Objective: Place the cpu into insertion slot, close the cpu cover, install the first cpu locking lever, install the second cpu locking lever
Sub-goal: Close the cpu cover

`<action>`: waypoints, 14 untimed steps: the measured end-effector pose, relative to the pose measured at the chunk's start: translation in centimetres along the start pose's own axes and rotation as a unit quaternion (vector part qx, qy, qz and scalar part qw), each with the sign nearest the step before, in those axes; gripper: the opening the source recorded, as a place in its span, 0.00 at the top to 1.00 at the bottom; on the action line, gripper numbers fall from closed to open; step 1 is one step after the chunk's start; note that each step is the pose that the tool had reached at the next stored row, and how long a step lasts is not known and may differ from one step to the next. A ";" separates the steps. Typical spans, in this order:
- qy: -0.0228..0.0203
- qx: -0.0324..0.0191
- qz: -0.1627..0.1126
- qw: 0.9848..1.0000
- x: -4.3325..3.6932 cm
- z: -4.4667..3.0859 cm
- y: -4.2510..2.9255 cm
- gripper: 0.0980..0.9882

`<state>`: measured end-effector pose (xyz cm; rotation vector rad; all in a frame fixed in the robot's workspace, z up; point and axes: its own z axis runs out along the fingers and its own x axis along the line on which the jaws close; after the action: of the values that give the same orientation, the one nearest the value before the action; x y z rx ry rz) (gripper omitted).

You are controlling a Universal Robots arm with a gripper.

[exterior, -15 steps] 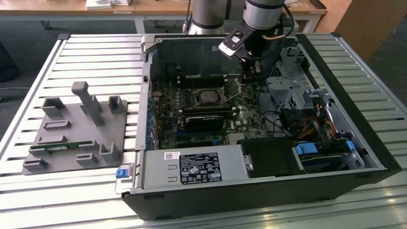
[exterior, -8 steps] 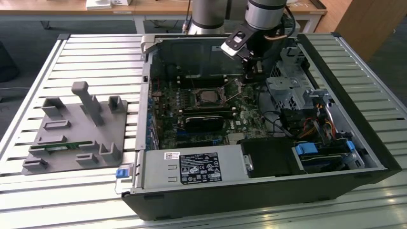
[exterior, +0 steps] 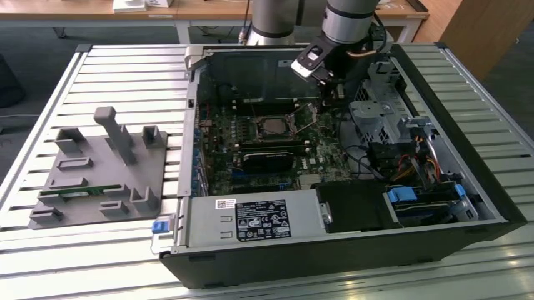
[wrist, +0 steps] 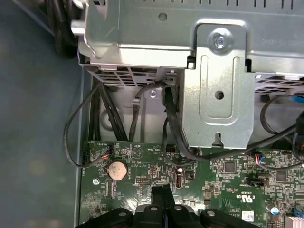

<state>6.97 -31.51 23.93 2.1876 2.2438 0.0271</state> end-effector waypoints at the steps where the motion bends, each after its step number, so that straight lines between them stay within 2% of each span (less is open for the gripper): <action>1: 0.000 0.001 0.000 1.000 0.00 0.10 0.00 0.99; 3: 0.000 0.004 0.000 1.000 0.00 0.16 -0.04 0.99; 5: 0.000 0.004 0.000 1.000 0.01 0.19 -0.32 0.99; 14: 0.000 0.004 0.000 1.000 0.06 0.19 -2.51 0.99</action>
<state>4.46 -31.51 23.70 2.1918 2.2482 0.0179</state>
